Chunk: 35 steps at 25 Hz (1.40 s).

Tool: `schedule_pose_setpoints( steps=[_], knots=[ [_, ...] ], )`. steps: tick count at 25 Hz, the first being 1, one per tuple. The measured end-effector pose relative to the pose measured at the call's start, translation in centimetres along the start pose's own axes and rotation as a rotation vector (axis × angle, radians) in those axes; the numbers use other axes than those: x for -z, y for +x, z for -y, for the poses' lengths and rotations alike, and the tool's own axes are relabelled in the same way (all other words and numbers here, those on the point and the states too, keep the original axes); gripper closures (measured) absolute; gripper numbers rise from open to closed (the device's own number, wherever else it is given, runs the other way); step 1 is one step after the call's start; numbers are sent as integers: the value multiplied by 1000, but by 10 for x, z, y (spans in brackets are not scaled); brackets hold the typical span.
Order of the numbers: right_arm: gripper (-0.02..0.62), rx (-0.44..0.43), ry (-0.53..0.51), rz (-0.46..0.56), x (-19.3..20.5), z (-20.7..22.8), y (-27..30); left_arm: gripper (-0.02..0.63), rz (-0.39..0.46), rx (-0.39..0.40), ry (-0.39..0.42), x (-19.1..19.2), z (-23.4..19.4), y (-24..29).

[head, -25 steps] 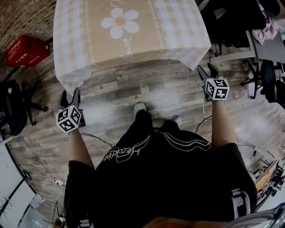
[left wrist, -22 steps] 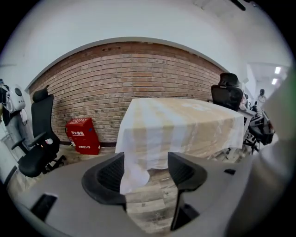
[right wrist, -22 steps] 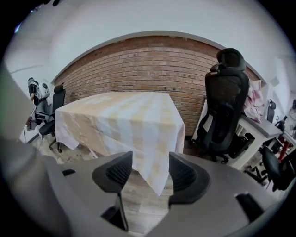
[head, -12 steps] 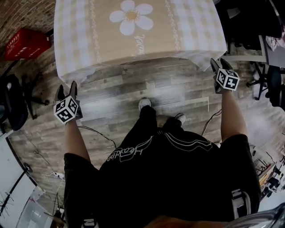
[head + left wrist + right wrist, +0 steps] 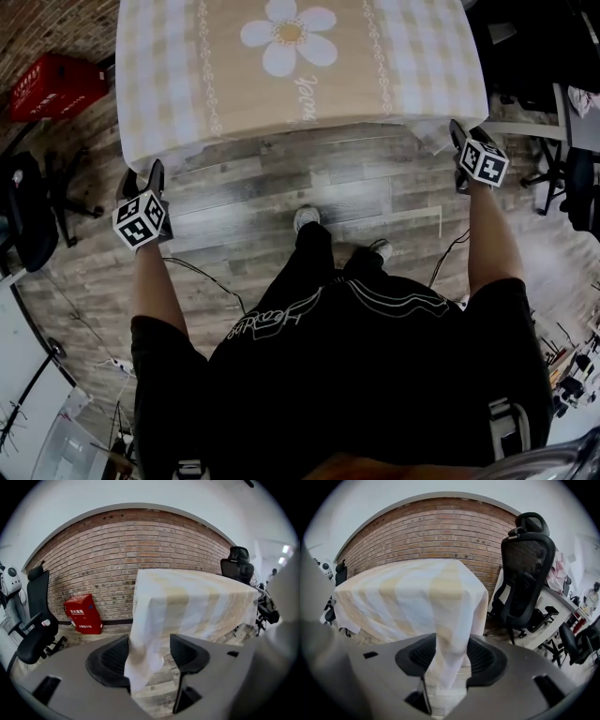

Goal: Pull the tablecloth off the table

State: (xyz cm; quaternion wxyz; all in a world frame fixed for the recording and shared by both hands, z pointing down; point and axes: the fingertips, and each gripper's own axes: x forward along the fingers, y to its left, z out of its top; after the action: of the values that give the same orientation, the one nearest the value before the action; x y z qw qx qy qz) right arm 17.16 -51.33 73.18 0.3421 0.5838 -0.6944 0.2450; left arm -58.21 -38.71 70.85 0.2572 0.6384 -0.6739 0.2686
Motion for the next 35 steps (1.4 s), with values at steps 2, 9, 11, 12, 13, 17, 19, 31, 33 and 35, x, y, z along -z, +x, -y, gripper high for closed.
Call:
schedule_pose_setpoints(
  steps=[2, 9, 11, 12, 13, 17, 19, 31, 33, 35],
  knots=[
    [467, -5, -13, 2, -1, -3, 1, 357, 5, -7, -8, -3, -1, 1],
    [573, 2, 3, 30, -5, -8, -2, 492, 7, -39, -35, -3, -5, 2],
    [587, 4, 13, 36, -4, -10, -4, 542, 5, -62, -32, -1, -8, 0],
    [589, 3, 20, 37, -3, -10, -6, 561, 3, -75, -23, -1, -8, -2],
    [589, 1, 28, 39, -1, -9, -7, 573, 2, -86, -12, 0, -7, -3],
    [594, -6, 54, 38, 7, -8, -10, 600, 5, -111, -11, 2, -4, -8],
    [594, -8, 63, 31, 13, -6, -10, 600, 6, -113, -34, 3, -3, -11],
    [597, 31, 77, 32, 20, -4, -42, 601, 13, -128, -39, -2, 1, -38],
    [598, 46, 86, 41, 18, -1, -50, 601, 18, -127, -38, -6, 3, -45],
    [598, 58, 103, 58, 14, 0, -59, 601, 29, -129, -38, -11, 3, -51]
  ],
)
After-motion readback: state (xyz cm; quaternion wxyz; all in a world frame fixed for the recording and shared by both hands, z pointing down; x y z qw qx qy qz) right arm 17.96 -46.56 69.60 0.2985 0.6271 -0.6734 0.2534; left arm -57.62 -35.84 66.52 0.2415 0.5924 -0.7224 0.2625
